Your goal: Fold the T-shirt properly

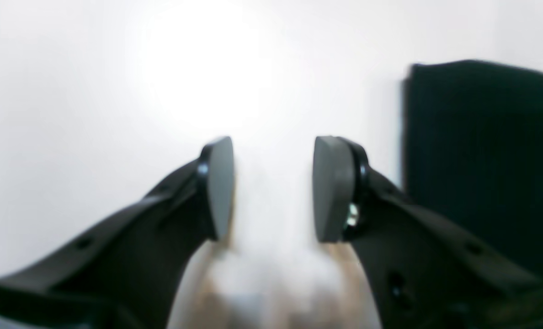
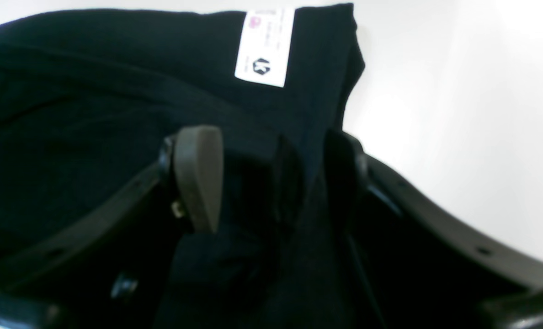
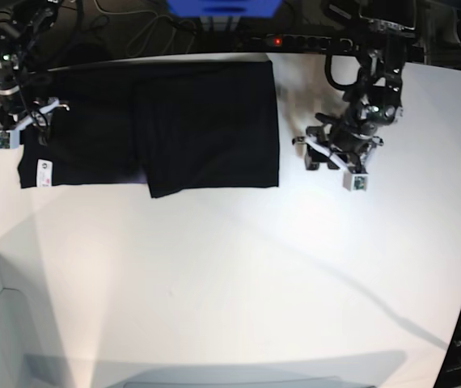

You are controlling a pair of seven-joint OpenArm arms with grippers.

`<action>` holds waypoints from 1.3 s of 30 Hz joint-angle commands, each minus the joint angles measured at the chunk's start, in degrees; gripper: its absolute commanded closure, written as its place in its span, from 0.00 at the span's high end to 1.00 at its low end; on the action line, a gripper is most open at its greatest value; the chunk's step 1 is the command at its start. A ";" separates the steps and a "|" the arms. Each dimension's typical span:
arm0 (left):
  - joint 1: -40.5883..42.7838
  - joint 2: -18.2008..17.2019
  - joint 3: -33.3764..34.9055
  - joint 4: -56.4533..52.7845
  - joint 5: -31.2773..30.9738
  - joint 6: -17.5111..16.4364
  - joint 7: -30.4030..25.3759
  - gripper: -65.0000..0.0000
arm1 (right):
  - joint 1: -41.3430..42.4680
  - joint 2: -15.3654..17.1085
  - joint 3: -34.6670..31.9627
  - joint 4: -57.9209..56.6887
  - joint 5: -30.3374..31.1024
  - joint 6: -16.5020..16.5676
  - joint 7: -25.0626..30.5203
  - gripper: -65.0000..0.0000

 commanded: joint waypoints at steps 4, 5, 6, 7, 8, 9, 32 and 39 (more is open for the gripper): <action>-2.60 -0.24 0.22 -0.24 -4.37 -0.13 -0.85 0.43 | 0.13 0.75 0.34 0.51 0.85 0.80 1.40 0.56; -2.69 0.11 0.22 -0.24 -4.81 -0.13 -0.85 0.43 | -0.22 0.66 0.34 1.13 0.94 0.80 1.40 0.56; -2.95 0.47 0.22 -0.24 -4.90 -0.13 -0.85 0.43 | -0.31 0.66 0.34 1.57 0.76 0.80 1.40 0.56; -3.04 0.73 0.22 -0.32 -4.81 -0.13 -0.76 0.43 | -0.31 0.57 0.34 1.66 0.76 0.80 1.40 0.56; -3.39 0.73 0.22 -0.50 -4.81 -0.13 -0.76 0.43 | -0.31 0.57 0.34 1.66 0.76 0.80 1.40 0.56; -3.57 0.73 0.22 -1.03 -4.81 -0.13 -0.50 0.43 | -0.13 0.57 0.34 1.57 0.76 0.80 1.40 0.56; -3.30 0.73 0.22 -3.05 -4.90 -0.13 -0.76 0.43 | 5.06 4.70 2.80 -13.47 0.68 0.80 1.84 0.56; -3.21 0.73 0.22 -3.05 -4.90 -0.13 -0.76 0.43 | 4.97 4.79 2.71 -16.63 0.68 0.80 1.57 0.55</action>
